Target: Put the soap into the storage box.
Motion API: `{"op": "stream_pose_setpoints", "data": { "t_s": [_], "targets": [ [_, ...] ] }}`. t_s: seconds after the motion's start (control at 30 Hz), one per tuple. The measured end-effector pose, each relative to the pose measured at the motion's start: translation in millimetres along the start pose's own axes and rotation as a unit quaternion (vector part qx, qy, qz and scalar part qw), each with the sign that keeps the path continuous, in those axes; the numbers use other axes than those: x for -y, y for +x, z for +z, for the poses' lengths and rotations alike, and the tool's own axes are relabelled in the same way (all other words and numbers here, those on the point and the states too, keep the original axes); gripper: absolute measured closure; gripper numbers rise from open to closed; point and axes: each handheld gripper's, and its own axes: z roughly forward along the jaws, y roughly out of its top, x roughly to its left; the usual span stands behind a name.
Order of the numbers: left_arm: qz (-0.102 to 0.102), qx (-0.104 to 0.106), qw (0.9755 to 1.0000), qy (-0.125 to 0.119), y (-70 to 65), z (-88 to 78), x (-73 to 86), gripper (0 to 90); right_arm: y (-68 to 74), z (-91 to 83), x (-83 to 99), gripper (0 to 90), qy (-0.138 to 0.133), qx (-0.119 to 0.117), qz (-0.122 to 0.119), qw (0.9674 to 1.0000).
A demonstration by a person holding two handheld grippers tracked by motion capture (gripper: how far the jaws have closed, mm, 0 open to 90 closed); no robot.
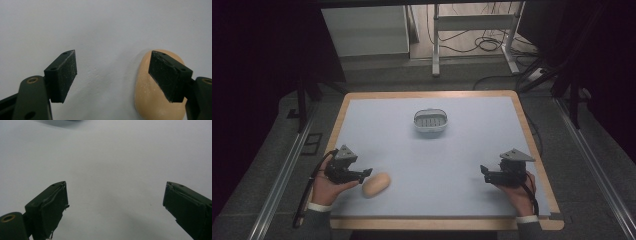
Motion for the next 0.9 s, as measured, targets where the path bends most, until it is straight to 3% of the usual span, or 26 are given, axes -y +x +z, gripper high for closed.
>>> {"op": "stream_pose_setpoints", "data": {
  "t_s": [0.43, 0.9],
  "targets": [
    [-0.007, 0.002, 1.0000, 0.001, 7.7, -0.9, 5.2, 23.2, -10.3, -3.9, 3.0, 6.3, -0.008, 0.001, 0.008, 0.9999],
    [-0.008, -0.007, 0.9999, -0.001, 6.8, -3.2, 2.4, 22.9, -7.7, -4.5, 6.9, 6.6, -0.012, -0.005, 0.019, 0.9997]
  ]
}}
